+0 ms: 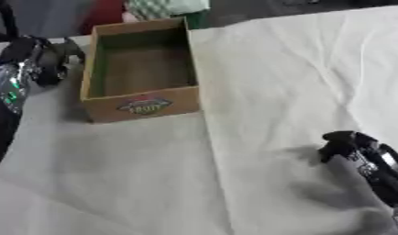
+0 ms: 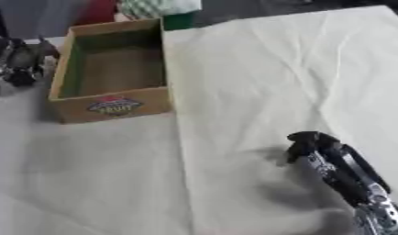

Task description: Pick up objects on the table and place them in the box.

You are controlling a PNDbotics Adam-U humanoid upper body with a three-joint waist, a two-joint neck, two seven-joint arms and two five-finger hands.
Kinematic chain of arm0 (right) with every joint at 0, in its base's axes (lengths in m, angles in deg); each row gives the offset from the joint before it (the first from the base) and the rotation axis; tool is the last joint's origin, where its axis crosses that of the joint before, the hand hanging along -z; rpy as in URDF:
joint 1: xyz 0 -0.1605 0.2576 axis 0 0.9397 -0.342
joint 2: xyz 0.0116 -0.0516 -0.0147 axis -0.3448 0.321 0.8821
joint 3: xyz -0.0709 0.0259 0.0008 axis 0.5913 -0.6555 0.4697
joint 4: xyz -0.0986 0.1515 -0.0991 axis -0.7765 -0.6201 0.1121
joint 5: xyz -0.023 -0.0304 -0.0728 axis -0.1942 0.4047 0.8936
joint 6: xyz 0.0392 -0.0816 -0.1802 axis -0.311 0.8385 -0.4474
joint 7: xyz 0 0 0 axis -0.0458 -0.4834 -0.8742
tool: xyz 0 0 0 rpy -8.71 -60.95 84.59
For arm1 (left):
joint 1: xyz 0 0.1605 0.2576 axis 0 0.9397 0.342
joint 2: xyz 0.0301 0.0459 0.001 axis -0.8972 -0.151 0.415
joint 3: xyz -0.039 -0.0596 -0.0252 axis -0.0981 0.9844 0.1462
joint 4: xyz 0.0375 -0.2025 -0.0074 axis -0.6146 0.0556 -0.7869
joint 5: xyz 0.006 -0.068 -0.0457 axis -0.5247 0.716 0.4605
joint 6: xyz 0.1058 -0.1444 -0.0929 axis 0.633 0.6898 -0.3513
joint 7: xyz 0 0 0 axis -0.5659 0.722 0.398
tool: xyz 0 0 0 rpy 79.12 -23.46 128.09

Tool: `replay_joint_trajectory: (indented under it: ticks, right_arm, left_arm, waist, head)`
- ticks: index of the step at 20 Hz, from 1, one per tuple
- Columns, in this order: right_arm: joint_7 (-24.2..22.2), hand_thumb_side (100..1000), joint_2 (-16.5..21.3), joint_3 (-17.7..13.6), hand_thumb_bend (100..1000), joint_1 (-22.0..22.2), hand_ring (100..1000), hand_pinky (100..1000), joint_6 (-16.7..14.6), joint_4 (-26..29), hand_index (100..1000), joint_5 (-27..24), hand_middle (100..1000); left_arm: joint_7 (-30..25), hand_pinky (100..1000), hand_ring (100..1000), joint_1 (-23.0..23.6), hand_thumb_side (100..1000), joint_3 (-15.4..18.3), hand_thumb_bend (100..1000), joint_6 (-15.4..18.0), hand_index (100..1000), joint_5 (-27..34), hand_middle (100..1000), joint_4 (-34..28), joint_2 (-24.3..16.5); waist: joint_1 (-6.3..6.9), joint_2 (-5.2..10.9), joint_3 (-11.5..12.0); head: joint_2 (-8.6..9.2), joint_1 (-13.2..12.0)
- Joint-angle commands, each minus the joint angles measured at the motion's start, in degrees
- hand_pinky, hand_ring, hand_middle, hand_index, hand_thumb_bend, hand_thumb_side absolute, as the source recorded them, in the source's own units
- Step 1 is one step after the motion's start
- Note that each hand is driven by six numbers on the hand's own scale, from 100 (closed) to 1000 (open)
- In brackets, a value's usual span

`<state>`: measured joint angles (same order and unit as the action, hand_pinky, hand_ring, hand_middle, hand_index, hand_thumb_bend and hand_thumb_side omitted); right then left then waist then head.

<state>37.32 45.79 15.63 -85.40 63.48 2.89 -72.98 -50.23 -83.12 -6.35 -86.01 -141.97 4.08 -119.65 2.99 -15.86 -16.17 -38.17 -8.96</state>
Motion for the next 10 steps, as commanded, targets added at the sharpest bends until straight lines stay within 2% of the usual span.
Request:
replay_joint_trajectory:
  ticks: [1,6,10]
  right_arm:
    - [-0.18,690,0.48,-0.43,100,-0.4,538,757,-0.16,0.45,754,-0.12,546]
    - [-0.21,685,0.49,-0.6,100,-0.19,538,757,-0.12,0.32,754,-0.3,547]
    - [-0.19,680,0.59,-0.76,100,0.02,538,757,-0.07,0.25,754,-0.5,547]
  left_arm:
    - [0.92,543,319,-0.86,120,0.46,100,0.51,423,1.74,302,-1.89,-1.67]
    - [-1.54,550,295,-1.34,165,0.54,100,1.98,401,6.35,279,-4.72,-2.52]
    - [-5.4,549,295,-1.62,168,0.06,100,3.75,399,9.02,277,-7.57,-3.69]
  waist:
    - [-0.2,1.31,0.16]
    - [-0.16,2.07,0.6]
    - [-0.01,2.79,0.95]
  head:
    - [0.15,0.12]
    - [0.09,0.37]
    - [0.07,0.65]
